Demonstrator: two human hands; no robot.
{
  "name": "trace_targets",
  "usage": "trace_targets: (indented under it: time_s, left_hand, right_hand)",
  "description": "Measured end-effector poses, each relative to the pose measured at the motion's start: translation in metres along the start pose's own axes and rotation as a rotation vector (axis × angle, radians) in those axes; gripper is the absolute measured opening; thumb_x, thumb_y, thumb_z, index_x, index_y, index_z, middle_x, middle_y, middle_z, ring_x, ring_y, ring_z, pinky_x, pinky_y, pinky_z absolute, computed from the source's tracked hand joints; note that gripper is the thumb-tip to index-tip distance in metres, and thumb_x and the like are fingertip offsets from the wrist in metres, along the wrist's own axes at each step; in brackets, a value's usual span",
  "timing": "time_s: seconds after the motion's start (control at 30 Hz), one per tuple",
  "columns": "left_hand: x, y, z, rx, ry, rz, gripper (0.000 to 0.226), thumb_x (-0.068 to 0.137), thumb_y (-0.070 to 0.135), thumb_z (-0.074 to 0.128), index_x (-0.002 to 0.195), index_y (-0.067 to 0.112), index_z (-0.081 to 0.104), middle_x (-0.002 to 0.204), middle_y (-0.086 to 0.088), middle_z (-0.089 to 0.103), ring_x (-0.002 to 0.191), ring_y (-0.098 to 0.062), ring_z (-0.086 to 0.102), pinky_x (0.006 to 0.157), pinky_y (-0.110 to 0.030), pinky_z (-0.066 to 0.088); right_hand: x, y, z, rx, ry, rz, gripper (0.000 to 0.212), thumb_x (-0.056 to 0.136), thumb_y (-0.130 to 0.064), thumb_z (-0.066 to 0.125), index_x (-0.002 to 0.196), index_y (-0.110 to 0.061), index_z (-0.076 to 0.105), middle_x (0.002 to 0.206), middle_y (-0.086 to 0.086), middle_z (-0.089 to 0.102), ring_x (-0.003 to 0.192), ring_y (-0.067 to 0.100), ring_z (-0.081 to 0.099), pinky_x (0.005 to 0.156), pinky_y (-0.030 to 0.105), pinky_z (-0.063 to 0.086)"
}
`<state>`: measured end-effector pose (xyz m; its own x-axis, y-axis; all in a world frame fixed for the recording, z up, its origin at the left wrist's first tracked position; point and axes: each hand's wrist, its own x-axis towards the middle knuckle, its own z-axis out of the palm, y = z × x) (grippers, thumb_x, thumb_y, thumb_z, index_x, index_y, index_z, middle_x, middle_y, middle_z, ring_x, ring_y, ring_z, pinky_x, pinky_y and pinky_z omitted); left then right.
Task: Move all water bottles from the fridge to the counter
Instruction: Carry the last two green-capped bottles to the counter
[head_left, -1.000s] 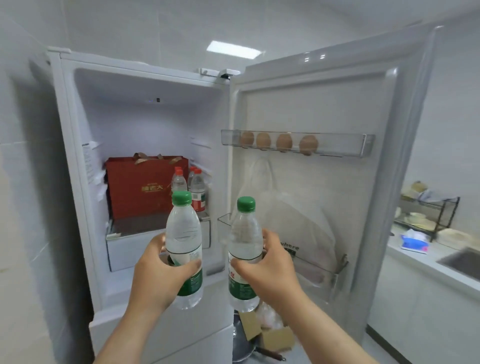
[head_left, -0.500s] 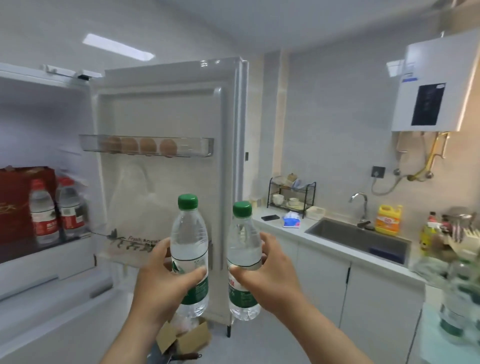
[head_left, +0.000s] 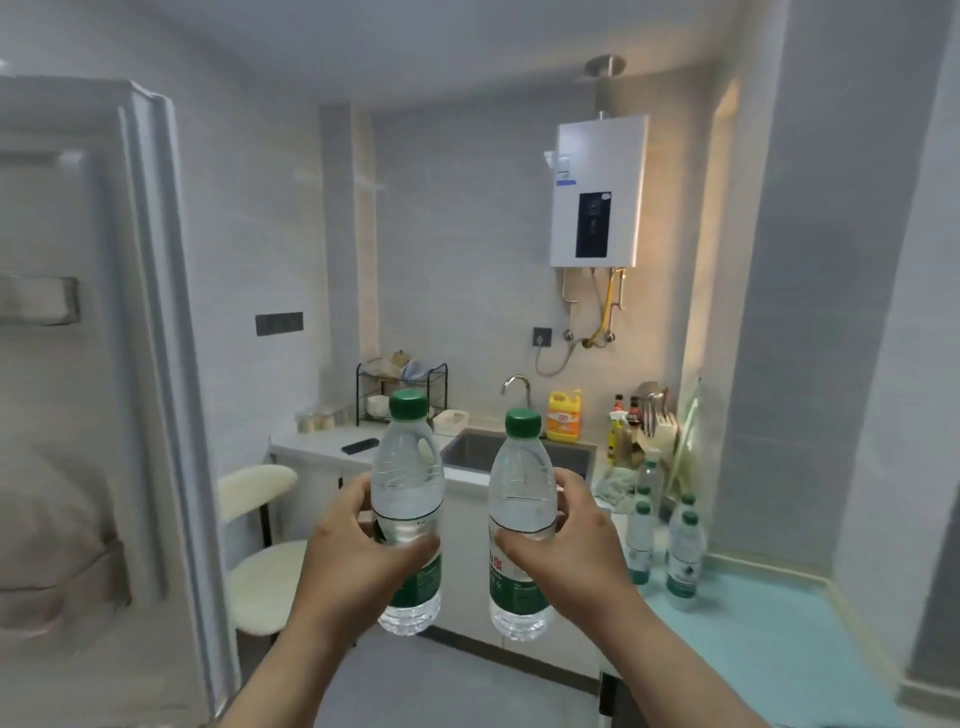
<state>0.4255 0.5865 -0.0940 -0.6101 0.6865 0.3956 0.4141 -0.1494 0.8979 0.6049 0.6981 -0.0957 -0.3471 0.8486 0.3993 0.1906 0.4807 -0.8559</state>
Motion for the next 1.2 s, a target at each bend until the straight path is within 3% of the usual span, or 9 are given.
trace_targets:
  time_s: [0.17, 0.37, 0.53, 0.63, 0.77, 0.9, 1.07, 1.2]
  left_hand:
    - [0.010, 0.001, 0.081, -0.028, -0.128, 0.004, 0.061, 0.062, 0.013, 0.089, 0.111, 0.038, 0.062, 0.097, 0.006, 0.075, 0.088, -0.014, 0.072, 0.077, -0.039, 0.060]
    - [0.033, -0.005, 0.170, -0.090, -0.298, -0.006, 0.069, 0.063, 0.009, 0.089, 0.122, 0.027, 0.058, 0.106, 0.004, 0.070, 0.096, -0.018, 0.068, 0.083, -0.038, 0.059]
    - [0.067, -0.019, 0.240, -0.151, -0.418, -0.014, 0.065, 0.061, 0.013, 0.089, 0.106, 0.044, 0.055, 0.099, 0.013, 0.070, 0.089, -0.006, 0.068, 0.068, -0.022, 0.053]
    - [0.100, -0.034, 0.284, -0.169, -0.481, -0.033, 0.063, 0.058, 0.018, 0.089, 0.106, 0.043, 0.056, 0.097, 0.012, 0.073, 0.088, -0.008, 0.071, 0.072, -0.028, 0.059]
    - [0.138, -0.046, 0.332, -0.177, -0.559, -0.023, 0.061, 0.060, 0.017, 0.087, 0.109, 0.039, 0.056, 0.095, 0.014, 0.072, 0.086, -0.004, 0.069, 0.062, -0.015, 0.052]
    - [0.172, -0.059, 0.374, -0.169, -0.626, -0.029, 0.063, 0.060, 0.015, 0.085, 0.110, 0.040, 0.055, 0.098, 0.013, 0.071, 0.089, -0.005, 0.068, 0.068, -0.023, 0.054]
    - [0.198, -0.085, 0.418, -0.103, -0.650, -0.049, 0.057, 0.062, 0.007, 0.079, 0.101, 0.041, 0.057, 0.092, 0.011, 0.070, 0.084, -0.003, 0.065, 0.060, -0.017, 0.049]
    - [0.206, -0.128, 0.454, -0.019, -0.649, -0.147, 0.055, 0.060, 0.011, 0.077, 0.102, 0.039, 0.056, 0.090, 0.009, 0.069, 0.082, -0.008, 0.066, 0.067, -0.031, 0.057]
  right_hand:
    - [0.010, 0.042, -0.062, -0.059, 0.125, 0.058, 0.059, 0.061, -0.037, 0.086, 0.104, -0.053, 0.049, 0.098, -0.018, 0.068, 0.092, 0.003, 0.065, 0.080, 0.032, 0.057]
    - [0.025, 0.085, -0.120, -0.119, 0.248, 0.152, 0.066, 0.064, -0.033, 0.087, 0.114, -0.048, 0.046, 0.100, -0.020, 0.064, 0.093, 0.004, 0.063, 0.079, 0.029, 0.056]
    - [0.054, 0.125, -0.150, -0.187, 0.351, 0.237, 0.067, 0.062, -0.039, 0.087, 0.117, -0.044, 0.049, 0.102, -0.016, 0.067, 0.095, 0.005, 0.065, 0.081, 0.032, 0.059]
    - [0.083, 0.151, -0.161, -0.232, 0.441, 0.269, 0.068, 0.062, -0.037, 0.087, 0.120, -0.040, 0.051, 0.100, -0.017, 0.068, 0.094, 0.005, 0.065, 0.078, 0.028, 0.057]
    - [0.117, 0.180, -0.171, -0.284, 0.527, 0.319, 0.062, 0.063, -0.038, 0.085, 0.116, -0.041, 0.052, 0.096, -0.019, 0.068, 0.090, 0.002, 0.065, 0.076, 0.030, 0.057]
    - [0.149, 0.207, -0.182, -0.303, 0.557, 0.365, 0.052, 0.063, -0.036, 0.083, 0.106, -0.043, 0.054, 0.095, -0.017, 0.070, 0.089, 0.004, 0.066, 0.076, 0.034, 0.058]
    - [0.187, 0.251, -0.187, -0.322, 0.523, 0.418, 0.048, 0.065, -0.032, 0.082, 0.105, -0.042, 0.056, 0.094, -0.015, 0.069, 0.088, 0.007, 0.065, 0.075, 0.035, 0.058]
    - [0.214, 0.301, -0.183, -0.306, 0.435, 0.490, 0.055, 0.064, -0.032, 0.083, 0.107, -0.042, 0.050, 0.099, -0.015, 0.065, 0.092, 0.010, 0.064, 0.075, 0.034, 0.057]
